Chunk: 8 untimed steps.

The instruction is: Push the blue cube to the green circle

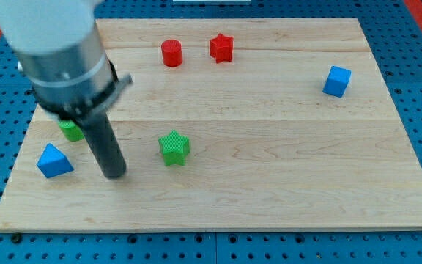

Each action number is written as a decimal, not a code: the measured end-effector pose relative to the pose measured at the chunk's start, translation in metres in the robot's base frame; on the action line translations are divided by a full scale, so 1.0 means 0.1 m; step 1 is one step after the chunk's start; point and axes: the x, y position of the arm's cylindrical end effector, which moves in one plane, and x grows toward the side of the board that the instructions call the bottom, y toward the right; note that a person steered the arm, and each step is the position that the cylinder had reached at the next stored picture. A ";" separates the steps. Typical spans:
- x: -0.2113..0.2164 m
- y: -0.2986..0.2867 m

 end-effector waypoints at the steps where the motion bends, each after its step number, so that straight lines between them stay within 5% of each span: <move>1: -0.13 1.41; 3: -1.28 3.88; 4: -2.02 3.67; 5: -2.11 2.79; 6: -1.75 2.17; 8: -1.90 3.26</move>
